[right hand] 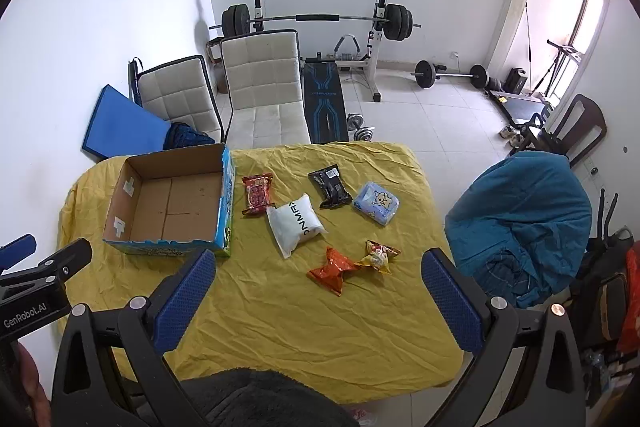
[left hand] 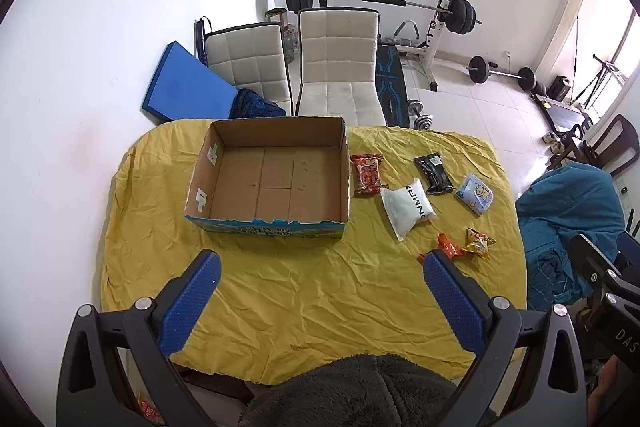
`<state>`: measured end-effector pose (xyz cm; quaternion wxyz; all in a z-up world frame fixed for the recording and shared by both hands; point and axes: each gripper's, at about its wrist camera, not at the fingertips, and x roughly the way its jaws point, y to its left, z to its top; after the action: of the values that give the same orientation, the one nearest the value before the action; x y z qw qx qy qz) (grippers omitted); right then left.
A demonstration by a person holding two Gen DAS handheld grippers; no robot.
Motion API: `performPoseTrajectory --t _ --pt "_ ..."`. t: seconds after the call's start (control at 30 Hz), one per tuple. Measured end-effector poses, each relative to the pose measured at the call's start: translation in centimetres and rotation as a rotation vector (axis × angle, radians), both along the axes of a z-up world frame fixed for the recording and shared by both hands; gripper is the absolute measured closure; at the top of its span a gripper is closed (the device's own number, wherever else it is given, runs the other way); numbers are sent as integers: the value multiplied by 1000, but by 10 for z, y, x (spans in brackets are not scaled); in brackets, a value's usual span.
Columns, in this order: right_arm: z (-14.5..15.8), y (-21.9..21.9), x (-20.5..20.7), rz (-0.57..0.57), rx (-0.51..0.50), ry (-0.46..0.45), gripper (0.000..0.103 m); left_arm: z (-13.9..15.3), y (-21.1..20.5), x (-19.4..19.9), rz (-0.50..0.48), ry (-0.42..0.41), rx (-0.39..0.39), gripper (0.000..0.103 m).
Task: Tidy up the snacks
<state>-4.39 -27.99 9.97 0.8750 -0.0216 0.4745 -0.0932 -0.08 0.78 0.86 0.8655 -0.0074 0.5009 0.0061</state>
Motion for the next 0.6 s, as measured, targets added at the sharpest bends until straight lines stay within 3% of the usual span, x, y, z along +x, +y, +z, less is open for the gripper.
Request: performPoseTrajectory --t 0.6 --pt "8 5 3 3 -11 -8 0 3 6 2 6 -5 -1 0"
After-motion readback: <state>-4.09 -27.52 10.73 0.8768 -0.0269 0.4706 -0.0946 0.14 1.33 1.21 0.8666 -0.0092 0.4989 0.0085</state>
